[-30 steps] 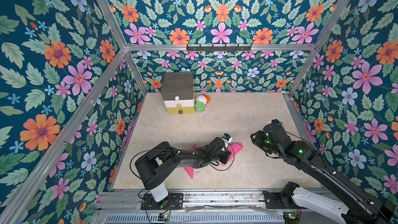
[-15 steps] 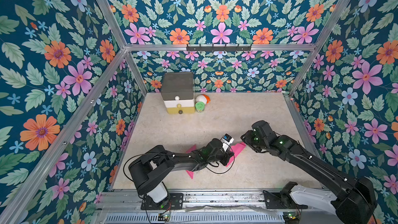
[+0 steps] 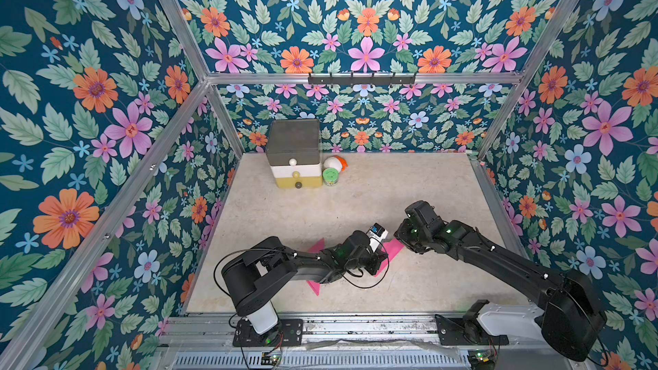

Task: Fold the square paper diagonally
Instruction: Fold the paper at the center of the board.

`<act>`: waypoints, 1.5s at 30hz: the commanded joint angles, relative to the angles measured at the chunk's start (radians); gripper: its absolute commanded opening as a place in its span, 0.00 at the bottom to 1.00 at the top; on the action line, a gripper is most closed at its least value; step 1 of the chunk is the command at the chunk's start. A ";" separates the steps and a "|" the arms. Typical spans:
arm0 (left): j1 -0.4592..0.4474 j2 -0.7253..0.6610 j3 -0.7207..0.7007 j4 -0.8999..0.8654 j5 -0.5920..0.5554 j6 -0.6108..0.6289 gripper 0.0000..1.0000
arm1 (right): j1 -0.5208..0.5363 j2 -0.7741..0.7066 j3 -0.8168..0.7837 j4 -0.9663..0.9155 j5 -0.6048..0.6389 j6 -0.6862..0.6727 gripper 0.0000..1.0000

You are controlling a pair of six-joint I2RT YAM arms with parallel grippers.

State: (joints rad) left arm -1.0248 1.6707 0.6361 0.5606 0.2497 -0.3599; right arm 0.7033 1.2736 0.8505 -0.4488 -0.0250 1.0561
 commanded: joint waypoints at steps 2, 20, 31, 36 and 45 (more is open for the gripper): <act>-0.006 -0.002 0.002 0.042 0.000 0.010 0.00 | 0.002 0.019 -0.004 0.033 -0.006 0.006 0.29; -0.037 -0.011 -0.009 0.030 -0.089 0.053 0.00 | 0.021 0.042 -0.008 0.052 -0.022 0.033 0.00; -0.043 0.043 0.000 0.046 -0.094 0.046 0.14 | 0.056 0.065 -0.010 0.063 -0.006 0.051 0.00; -0.041 0.067 -0.006 0.070 -0.104 0.027 0.11 | 0.067 0.069 -0.036 0.081 0.001 0.065 0.00; -0.037 0.054 -0.021 0.091 -0.080 0.000 0.20 | 0.086 0.070 -0.043 0.093 0.025 0.070 0.00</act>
State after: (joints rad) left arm -1.0630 1.7260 0.6140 0.6128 0.1566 -0.3428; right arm 0.7834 1.3407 0.8021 -0.3695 -0.0246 1.1240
